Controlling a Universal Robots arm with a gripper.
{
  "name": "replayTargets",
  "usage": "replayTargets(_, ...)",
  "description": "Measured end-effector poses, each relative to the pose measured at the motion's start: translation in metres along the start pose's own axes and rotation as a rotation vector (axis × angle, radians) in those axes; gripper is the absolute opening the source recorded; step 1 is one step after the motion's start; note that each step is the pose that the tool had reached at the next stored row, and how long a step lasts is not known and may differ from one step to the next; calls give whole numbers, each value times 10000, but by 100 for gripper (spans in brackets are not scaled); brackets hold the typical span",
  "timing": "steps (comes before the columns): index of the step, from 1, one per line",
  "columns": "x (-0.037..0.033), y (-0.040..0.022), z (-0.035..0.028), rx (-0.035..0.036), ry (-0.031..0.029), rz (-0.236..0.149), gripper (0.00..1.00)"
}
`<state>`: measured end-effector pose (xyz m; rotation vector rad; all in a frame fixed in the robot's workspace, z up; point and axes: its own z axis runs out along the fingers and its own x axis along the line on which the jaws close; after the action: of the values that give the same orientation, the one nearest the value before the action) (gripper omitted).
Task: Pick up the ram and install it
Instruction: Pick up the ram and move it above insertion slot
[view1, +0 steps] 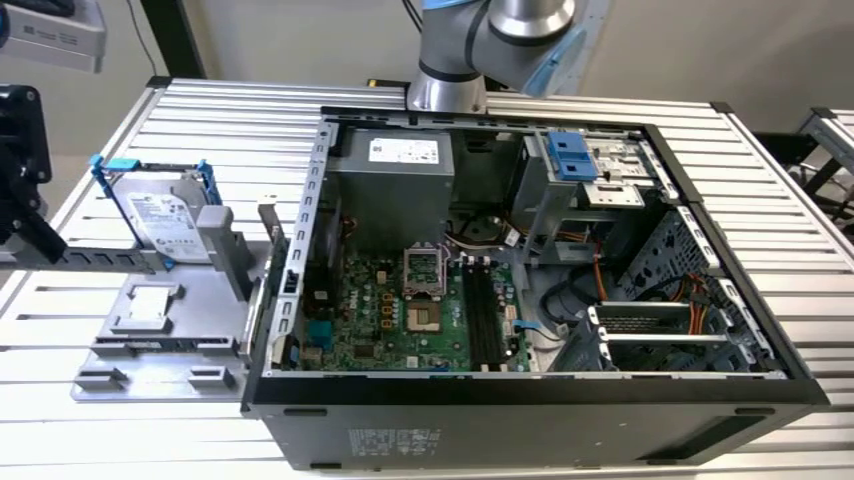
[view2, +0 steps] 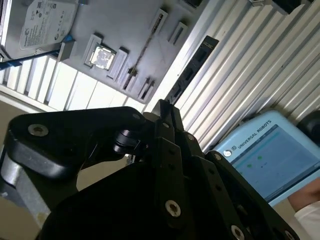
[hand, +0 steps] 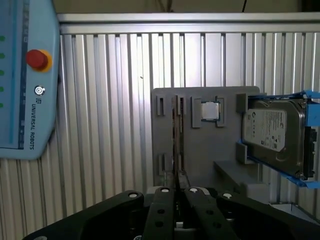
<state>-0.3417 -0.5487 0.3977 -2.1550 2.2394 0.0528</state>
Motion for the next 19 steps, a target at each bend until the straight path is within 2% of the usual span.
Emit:
replayTargets(3, -4, -113, 0, -40, 3, 2, 0)
replayTargets(6, -8, -196, -8, -148, 6, 7, 0)
replayTargets(8, -10, -240, -10, -194, 7, 9, 0)
replayTargets(10, -11, -266, -11, -213, 9, 9, 0)
replayTargets(13, -10, -266, -11, -214, 9, 11, 0)
replayTargets(15, -11, -267, -11, -176, -18, 6, 0)
replayTargets(18, -11, -267, -11, 37, -43, -19, 0)
replayTargets(19, -11, -268, -11, 73, -44, -21, 0)
